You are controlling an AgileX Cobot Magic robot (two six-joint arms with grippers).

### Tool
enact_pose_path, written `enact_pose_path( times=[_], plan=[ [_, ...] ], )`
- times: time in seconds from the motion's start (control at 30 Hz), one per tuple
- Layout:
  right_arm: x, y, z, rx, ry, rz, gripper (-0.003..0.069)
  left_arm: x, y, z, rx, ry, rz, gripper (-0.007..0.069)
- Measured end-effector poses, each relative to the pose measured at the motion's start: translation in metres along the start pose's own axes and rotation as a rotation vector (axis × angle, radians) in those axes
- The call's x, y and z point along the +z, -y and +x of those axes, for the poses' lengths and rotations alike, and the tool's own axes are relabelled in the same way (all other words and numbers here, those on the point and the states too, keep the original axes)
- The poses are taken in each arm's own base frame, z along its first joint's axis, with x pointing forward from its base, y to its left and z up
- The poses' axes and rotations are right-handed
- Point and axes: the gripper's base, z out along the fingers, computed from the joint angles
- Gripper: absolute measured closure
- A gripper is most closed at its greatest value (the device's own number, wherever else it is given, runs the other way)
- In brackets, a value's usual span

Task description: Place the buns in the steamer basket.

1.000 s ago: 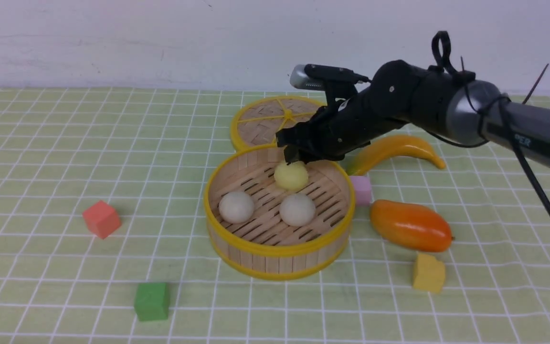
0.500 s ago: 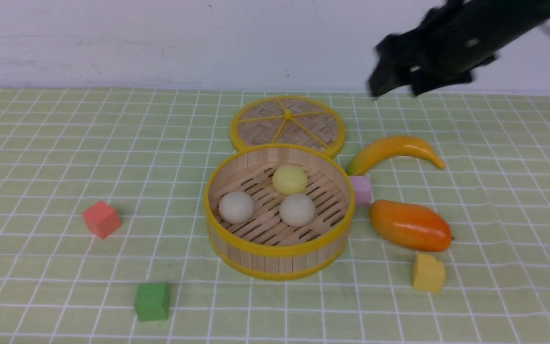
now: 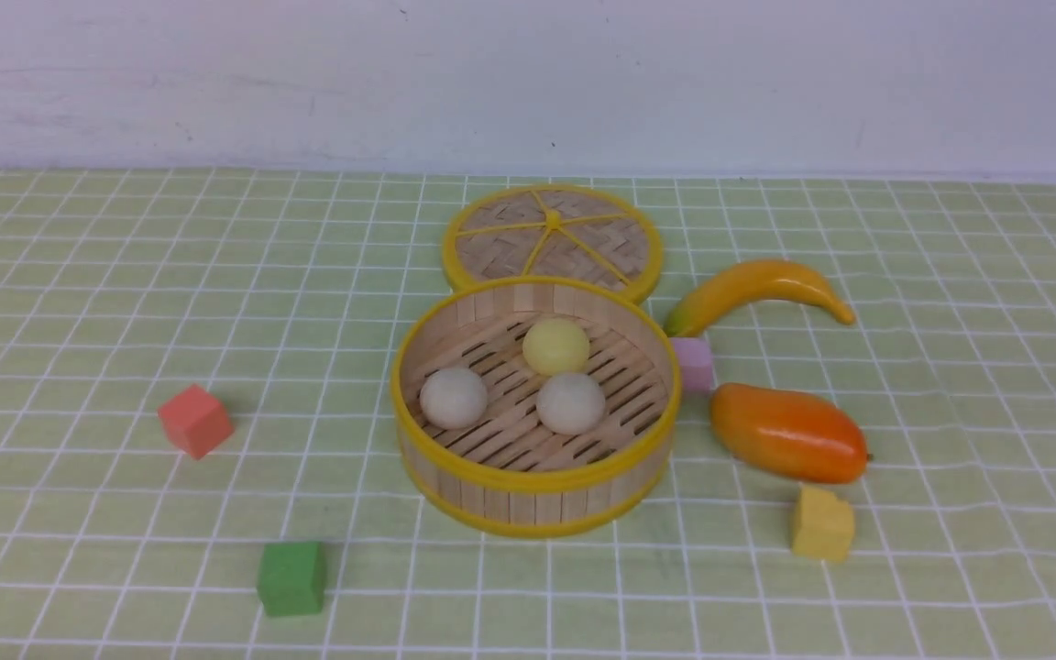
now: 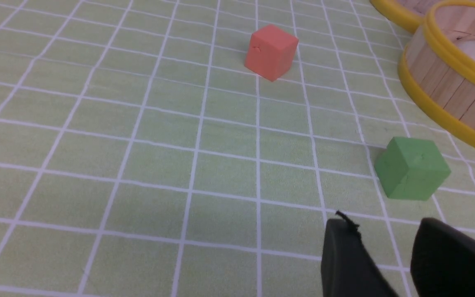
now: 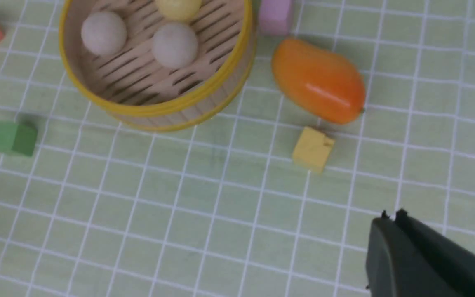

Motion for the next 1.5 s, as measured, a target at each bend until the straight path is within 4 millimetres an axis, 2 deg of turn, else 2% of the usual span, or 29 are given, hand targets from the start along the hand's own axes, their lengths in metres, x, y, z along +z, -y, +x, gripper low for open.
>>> enact_pose_path(
  times=[0.1,0.2,0.23,0.3,0.47,0.6,0.7,0.73,0.8,0.9,1.0,1.03,1.13,1.17,1.23,1.5],
  plan=[
    [-0.008,0.005,0.035,0.004,0.078,-0.003,0.0678,0.000,0.000,0.000,0.000,0.000,0.000,0.0387],
    [-0.010,0.006,0.051,0.015,0.077,-0.013,0.0678,0.000,0.000,0.000,0.000,0.000,0.000,0.0387],
    [-0.012,0.008,0.065,0.019,0.072,-0.016,0.0678,0.000,0.000,0.000,0.000,0.000,0.000,0.0387],
    [-0.014,0.010,0.080,0.021,0.059,-0.016,0.0678,0.000,0.000,0.000,0.000,0.000,0.000,0.0387],
    [-0.025,0.012,0.103,-0.010,-0.002,-0.004,0.0676,0.000,0.000,0.000,0.000,0.000,0.000,0.0387],
    [-0.031,0.017,0.108,-0.066,0.022,0.044,0.0672,0.000,0.000,0.000,0.000,0.000,0.000,0.0387],
    [-0.032,0.022,0.110,-0.076,0.142,0.083,0.0669,0.000,0.000,0.000,0.000,0.000,0.000,0.0387],
    [-0.033,0.024,0.111,-0.066,0.241,0.096,0.0669,0.000,0.000,0.000,0.000,0.000,0.000,0.0387],
    [-0.030,0.029,0.123,-0.049,0.371,0.121,0.0669,0.000,0.000,0.000,0.000,0.000,0.000,0.0387],
    [-0.023,0.035,0.137,-0.036,0.508,0.167,0.0669,0.000,0.000,0.000,0.000,0.000,0.000,0.0387],
    [0.008,0.048,0.171,-0.028,0.623,0.239,0.0669,0.000,0.000,0.000,0.000,0.000,0.000,0.0387],
    [0.009,0.048,0.174,-0.028,0.635,0.244,0.0669,0.000,0.000,0.000,0.000,0.000,0.000,0.0387],
    [0.054,0.061,0.214,-0.027,0.650,0.272,0.0665,0.000,0.000,0.000,0.000,0.000,0.000,0.0387],
    [0.053,0.061,0.214,-0.027,0.661,0.272,0.0665,0.000,0.000,0.000,0.000,0.000,0.000,0.0387],
    [0.083,0.068,0.242,-0.010,0.552,0.281,0.0662,0.000,0.000,0.000,0.000,0.000,0.000,0.0387],
    [0.085,0.069,0.245,-0.007,0.533,0.281,0.0656,0.000,0.000,0.000,0.000,-0.005,-0.002,0.0387]
  ],
)
